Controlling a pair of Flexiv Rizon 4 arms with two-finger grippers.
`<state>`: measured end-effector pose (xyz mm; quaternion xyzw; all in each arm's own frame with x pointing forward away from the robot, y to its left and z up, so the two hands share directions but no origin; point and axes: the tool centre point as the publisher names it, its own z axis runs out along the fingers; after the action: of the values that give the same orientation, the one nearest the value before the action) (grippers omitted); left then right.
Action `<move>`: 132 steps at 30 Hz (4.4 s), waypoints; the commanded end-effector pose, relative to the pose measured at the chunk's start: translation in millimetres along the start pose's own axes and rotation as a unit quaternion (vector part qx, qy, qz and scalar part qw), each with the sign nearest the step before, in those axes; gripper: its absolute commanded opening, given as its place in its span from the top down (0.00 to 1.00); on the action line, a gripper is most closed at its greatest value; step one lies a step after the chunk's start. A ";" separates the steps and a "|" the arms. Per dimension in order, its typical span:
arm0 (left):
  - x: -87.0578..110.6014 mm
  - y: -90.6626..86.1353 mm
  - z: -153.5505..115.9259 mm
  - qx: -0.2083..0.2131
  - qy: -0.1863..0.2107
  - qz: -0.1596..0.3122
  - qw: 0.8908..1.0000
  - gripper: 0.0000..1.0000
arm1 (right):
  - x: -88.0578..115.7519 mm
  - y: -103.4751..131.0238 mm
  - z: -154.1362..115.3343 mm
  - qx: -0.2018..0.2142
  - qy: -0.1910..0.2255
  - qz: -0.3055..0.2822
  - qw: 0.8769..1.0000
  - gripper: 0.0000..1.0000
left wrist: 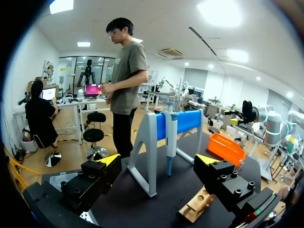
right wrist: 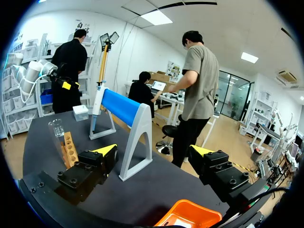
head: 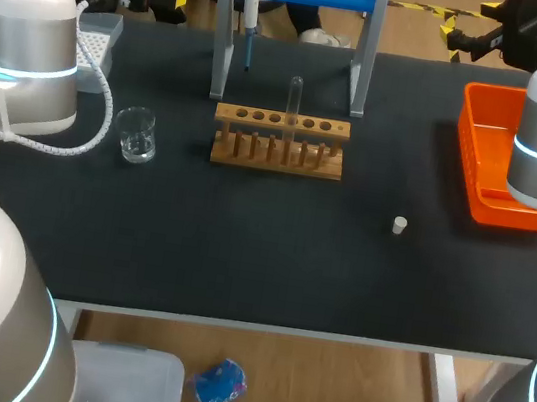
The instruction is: Invert the test tube, pick up the pipette, mount the tip to pipette, aspirate from beaker and dispense into the tube, eject the tip, return the pipette, and cap with the stopper.
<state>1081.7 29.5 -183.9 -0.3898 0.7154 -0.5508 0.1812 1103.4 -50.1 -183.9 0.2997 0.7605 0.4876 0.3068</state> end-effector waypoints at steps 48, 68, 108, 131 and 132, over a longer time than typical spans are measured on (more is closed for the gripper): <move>76.9 11.5 -20.9 0.049 0.222 0.151 0.962 0.00 | 138.8 -5.7 -15.2 -0.109 0.336 0.026 0.935 0.00; 76.9 11.5 -20.9 0.049 0.222 0.151 0.962 0.00 | 256.1 -17.3 41.1 -0.182 0.505 -0.060 0.842 0.00; 125.3 51.2 -41.4 0.013 0.151 0.137 0.979 0.00 | 291.4 -10.4 54.4 -0.212 0.476 -0.038 0.853 0.00; 157.2 77.7 -41.9 -0.024 0.194 0.140 0.971 0.00 | 302.9 -19.6 70.2 -0.173 0.482 0.002 0.859 0.00; 157.2 77.7 -41.9 -0.024 0.194 0.140 0.971 0.00 | 303.7 -20.5 72.1 -0.172 0.482 0.004 0.859 0.00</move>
<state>923.6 -57.1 -216.3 -0.1790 0.7954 -0.5682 0.1116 959.3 207.7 -275.5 -0.0265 0.7173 0.6944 -0.0511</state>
